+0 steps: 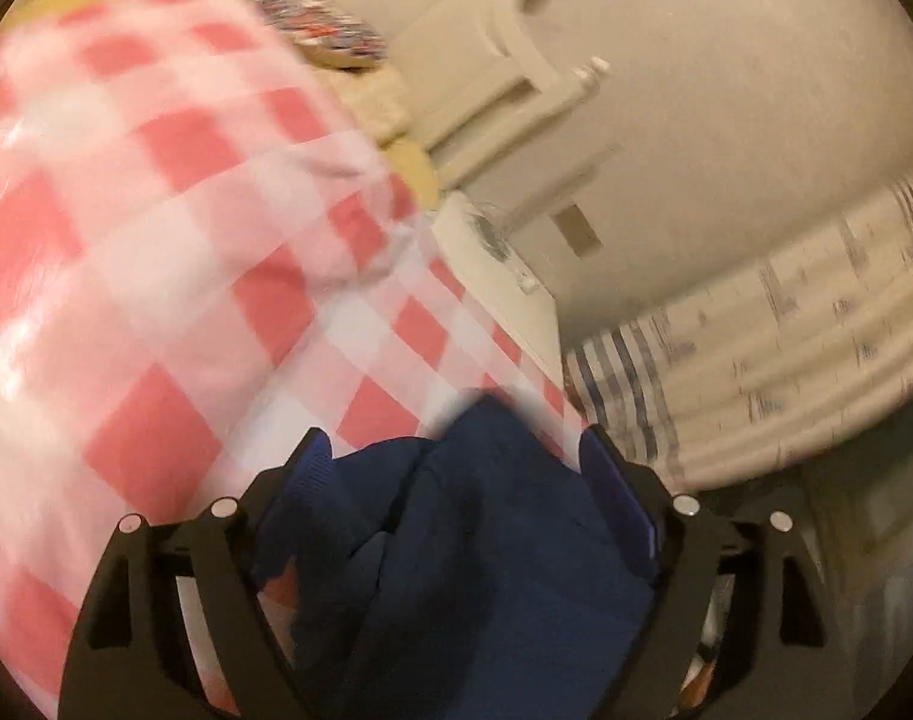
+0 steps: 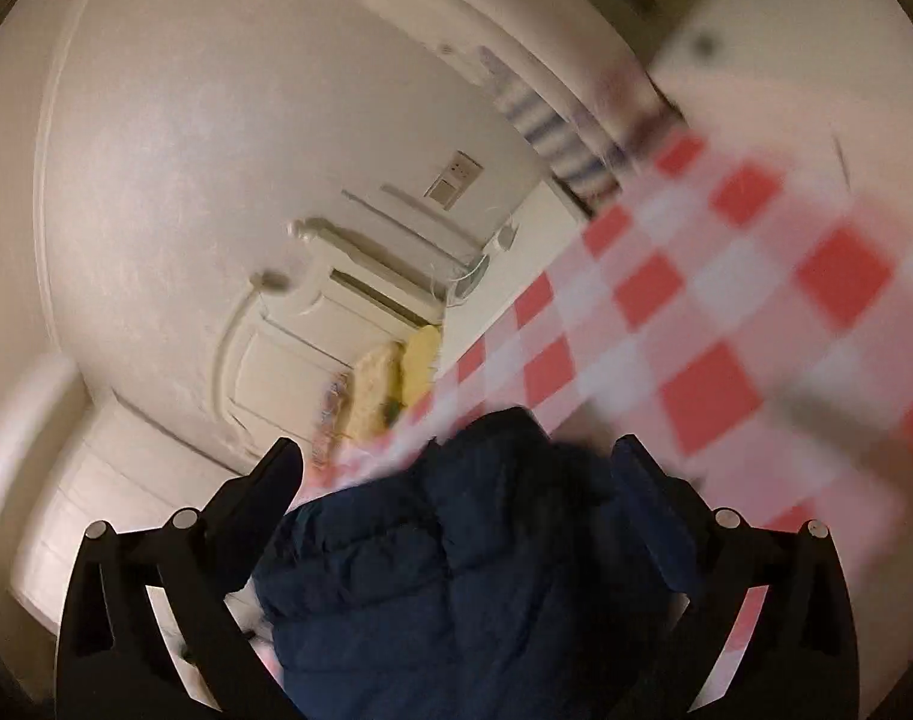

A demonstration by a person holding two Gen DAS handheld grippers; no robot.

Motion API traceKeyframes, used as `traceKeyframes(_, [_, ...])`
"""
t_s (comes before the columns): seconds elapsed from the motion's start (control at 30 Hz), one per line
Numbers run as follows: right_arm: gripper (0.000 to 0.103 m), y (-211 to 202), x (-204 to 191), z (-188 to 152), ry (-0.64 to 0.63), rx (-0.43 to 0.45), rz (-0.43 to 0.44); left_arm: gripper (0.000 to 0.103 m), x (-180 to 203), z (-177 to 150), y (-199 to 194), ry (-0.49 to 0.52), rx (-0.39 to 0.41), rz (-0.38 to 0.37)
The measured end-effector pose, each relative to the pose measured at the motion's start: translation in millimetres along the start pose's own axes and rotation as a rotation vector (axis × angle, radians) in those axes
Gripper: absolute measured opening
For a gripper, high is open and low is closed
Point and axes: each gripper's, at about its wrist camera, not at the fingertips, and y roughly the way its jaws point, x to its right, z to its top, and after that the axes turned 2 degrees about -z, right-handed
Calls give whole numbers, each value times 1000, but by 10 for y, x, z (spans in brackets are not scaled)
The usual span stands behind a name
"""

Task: Fold large clothes

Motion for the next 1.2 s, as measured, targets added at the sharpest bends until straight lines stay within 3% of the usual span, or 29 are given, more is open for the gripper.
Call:
traceKeyframes(0.07, [99,97,-202,-19,-176,-48,-74,84,165,-43,64,120,-53,4])
traceKeyframes(0.17, [99,435,-434,-185,-369,-191,-140,91,418,-190,428,275,-212,3])
traceKeyframes(0.27, [99,722,-504,-335,-466,-276,-200,91,471,-338,777,306,-299,58])
traceKeyframes(0.37, [97,925,-490,-382,-478,-323,-214,90,500,-332,990,323,-312,117])
traceKeyframes(0.4, [94,965,-492,-398,-483,-336,-216,89,513,-315,1053,321,-313,110])
traceKeyframes(0.43, [84,1017,-498,-409,-490,-354,-225,84,537,-308,1078,325,-307,100])
traceKeyframes(0.47, [59,1085,-496,-432,-495,-380,-233,46,565,-317,1080,336,-301,96])
traceKeyframes(0.5, [44,1096,-519,-456,-510,-371,-247,4,615,-336,1077,363,-288,128])
traceKeyframes(0.53, [24,1071,-556,-467,-526,-343,-261,5,648,-346,1034,377,-267,143])
traceKeyframes(0.57, [16,913,-665,-478,-554,-265,-261,4,696,-356,946,394,-226,141])
traceKeyframes(0.63, [11,548,-835,-420,-557,-130,-229,3,802,-318,648,416,-121,142])
traceKeyframes(0.67, [10,418,-865,-366,-529,-92,-210,3,816,-239,485,386,-85,105])
traceKeyframes(0.7, [10,287,-896,-294,-496,-64,-180,3,839,-183,392,366,-70,79])
traceKeyframes(0.8, [10,163,-1028,-164,-491,-7,-209,3,955,-8,269,357,-21,76])
traceKeyframes(0.87, [10,288,-1009,-89,-442,-15,-232,3,944,81,365,315,-31,90])
traceKeyframes(1.07, [10,1078,-486,-231,-341,-138,-398,4,477,-67,1161,314,-78,302])
traceKeyframes(1.13, [10,1181,-313,-286,-276,-168,-389,4,336,-90,1240,277,-94,309])
traceKeyframes(1.2, [10,1072,-353,-247,-270,-142,-357,4,351,-30,1136,271,-67,278])
